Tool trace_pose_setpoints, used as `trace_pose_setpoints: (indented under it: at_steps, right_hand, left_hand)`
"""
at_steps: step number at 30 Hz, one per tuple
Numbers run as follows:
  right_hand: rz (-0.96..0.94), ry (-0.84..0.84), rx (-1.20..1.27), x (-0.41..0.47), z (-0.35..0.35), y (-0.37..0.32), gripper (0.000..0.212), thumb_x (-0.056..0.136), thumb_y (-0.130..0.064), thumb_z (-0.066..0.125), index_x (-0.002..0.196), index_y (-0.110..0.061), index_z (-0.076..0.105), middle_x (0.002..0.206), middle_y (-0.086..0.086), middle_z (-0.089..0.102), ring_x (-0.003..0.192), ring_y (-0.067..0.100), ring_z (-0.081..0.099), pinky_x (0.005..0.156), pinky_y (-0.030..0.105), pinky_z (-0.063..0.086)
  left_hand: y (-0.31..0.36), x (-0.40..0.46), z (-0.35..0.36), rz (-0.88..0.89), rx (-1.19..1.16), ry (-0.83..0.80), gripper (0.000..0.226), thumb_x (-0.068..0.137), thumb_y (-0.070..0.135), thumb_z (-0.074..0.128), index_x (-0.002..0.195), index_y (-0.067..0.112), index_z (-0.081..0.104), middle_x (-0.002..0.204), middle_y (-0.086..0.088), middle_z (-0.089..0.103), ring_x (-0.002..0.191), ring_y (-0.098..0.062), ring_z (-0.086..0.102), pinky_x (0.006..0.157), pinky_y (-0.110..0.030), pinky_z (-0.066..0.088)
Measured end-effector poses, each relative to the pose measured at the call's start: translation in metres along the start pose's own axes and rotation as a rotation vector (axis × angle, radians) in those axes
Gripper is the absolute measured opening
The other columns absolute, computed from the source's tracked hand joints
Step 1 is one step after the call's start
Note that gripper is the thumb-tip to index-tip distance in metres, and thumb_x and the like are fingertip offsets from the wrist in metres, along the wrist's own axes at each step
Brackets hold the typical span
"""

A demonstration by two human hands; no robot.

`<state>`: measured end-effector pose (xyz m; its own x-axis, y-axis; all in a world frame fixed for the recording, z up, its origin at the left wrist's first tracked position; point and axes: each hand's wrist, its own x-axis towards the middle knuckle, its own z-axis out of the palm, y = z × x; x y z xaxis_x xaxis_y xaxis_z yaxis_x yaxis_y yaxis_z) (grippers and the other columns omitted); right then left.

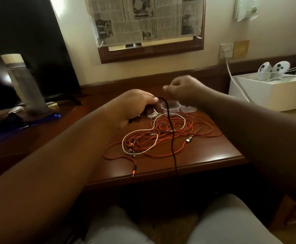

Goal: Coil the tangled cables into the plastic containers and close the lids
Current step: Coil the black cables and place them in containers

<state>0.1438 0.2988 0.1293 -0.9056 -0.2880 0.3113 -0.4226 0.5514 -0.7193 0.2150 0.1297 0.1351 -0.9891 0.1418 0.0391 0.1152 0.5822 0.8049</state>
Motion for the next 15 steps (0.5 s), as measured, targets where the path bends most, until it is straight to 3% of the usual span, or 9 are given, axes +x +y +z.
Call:
trace_pose_setpoints:
  at_steps: [2, 3, 6, 8, 11, 13, 15]
  right_hand:
    - [-0.086, 0.189, 0.114, -0.001, 0.002, -0.009, 0.032, 0.098, -0.037, 0.056, 0.071, -0.02, 0.058, 0.059, -0.007, 0.052, 0.048, 0.005, 0.048, 0.046, 0.021, 0.039]
    - [-0.089, 0.158, 0.167, -0.002, 0.002, -0.014, 0.037, 0.098, -0.038, 0.055, 0.067, -0.019, 0.056, 0.054, -0.008, 0.049, 0.045, 0.007, 0.045, 0.047, 0.022, 0.037]
    - [-0.009, -0.235, 0.157, -0.012, 0.008, -0.028, 0.049, 0.097, -0.054, 0.047, 0.073, -0.014, 0.061, 0.056, -0.003, 0.053, 0.05, 0.013, 0.048, 0.051, 0.027, 0.039]
    - [0.013, -0.417, 0.079, -0.014, 0.017, -0.031, 0.058, 0.095, -0.062, 0.04, 0.091, -0.01, 0.066, 0.074, 0.005, 0.064, 0.062, 0.016, 0.057, 0.056, 0.027, 0.046]
    - [-0.005, -0.44, 0.099, -0.01, 0.034, -0.03, 0.043, 0.098, -0.053, 0.044, 0.108, -0.015, 0.062, 0.095, 0.012, 0.069, 0.072, 0.019, 0.064, 0.059, 0.028, 0.05]
    - [-0.041, -0.4, 0.166, -0.007, 0.042, -0.026, 0.022, 0.102, -0.035, 0.048, 0.11, -0.018, 0.06, 0.098, 0.013, 0.069, 0.079, 0.021, 0.067, 0.064, 0.03, 0.054]
    - [0.02, -0.395, 0.392, -0.004, 0.045, -0.021, 0.017, 0.104, -0.024, 0.045, 0.105, -0.014, 0.058, 0.088, 0.012, 0.067, 0.078, 0.026, 0.066, 0.071, 0.038, 0.055]
  left_hand:
    - [-0.006, 0.006, -0.003, -0.11, -0.361, 0.015, 0.035, 0.104, 0.03, 0.037, 0.076, 0.017, 0.055, 0.055, 0.004, 0.034, 0.04, -0.009, 0.028, 0.039, -0.021, 0.022]
    - [-0.008, 0.009, -0.004, -0.155, -0.559, 0.023, 0.036, 0.103, 0.031, 0.036, 0.073, 0.018, 0.051, 0.054, 0.005, 0.031, 0.039, -0.008, 0.025, 0.039, -0.019, 0.018]
    - [-0.007, 0.012, 0.002, -0.179, -0.956, 0.116, 0.035, 0.101, 0.028, 0.038, 0.073, 0.015, 0.055, 0.056, 0.001, 0.048, 0.043, -0.011, 0.044, 0.041, -0.016, 0.033]
    - [-0.004, 0.01, 0.007, -0.152, -0.983, 0.194, 0.03, 0.1, 0.028, 0.044, 0.088, 0.011, 0.066, 0.071, -0.005, 0.067, 0.056, -0.016, 0.064, 0.048, -0.022, 0.049]
    - [-0.006, 0.014, 0.012, -0.131, -0.934, 0.217, 0.03, 0.101, 0.028, 0.046, 0.107, 0.013, 0.072, 0.11, -0.013, 0.068, 0.092, -0.027, 0.069, 0.058, -0.034, 0.057]
    - [-0.011, 0.02, 0.014, -0.12, -0.866, 0.235, 0.029, 0.1, 0.029, 0.048, 0.108, 0.017, 0.073, 0.121, -0.013, 0.063, 0.108, -0.032, 0.063, 0.072, -0.041, 0.057]
    - [-0.014, 0.028, 0.014, -0.103, -0.82, 0.25, 0.029, 0.1, 0.031, 0.05, 0.103, 0.017, 0.074, 0.117, -0.011, 0.064, 0.11, -0.03, 0.062, 0.08, -0.042, 0.056]
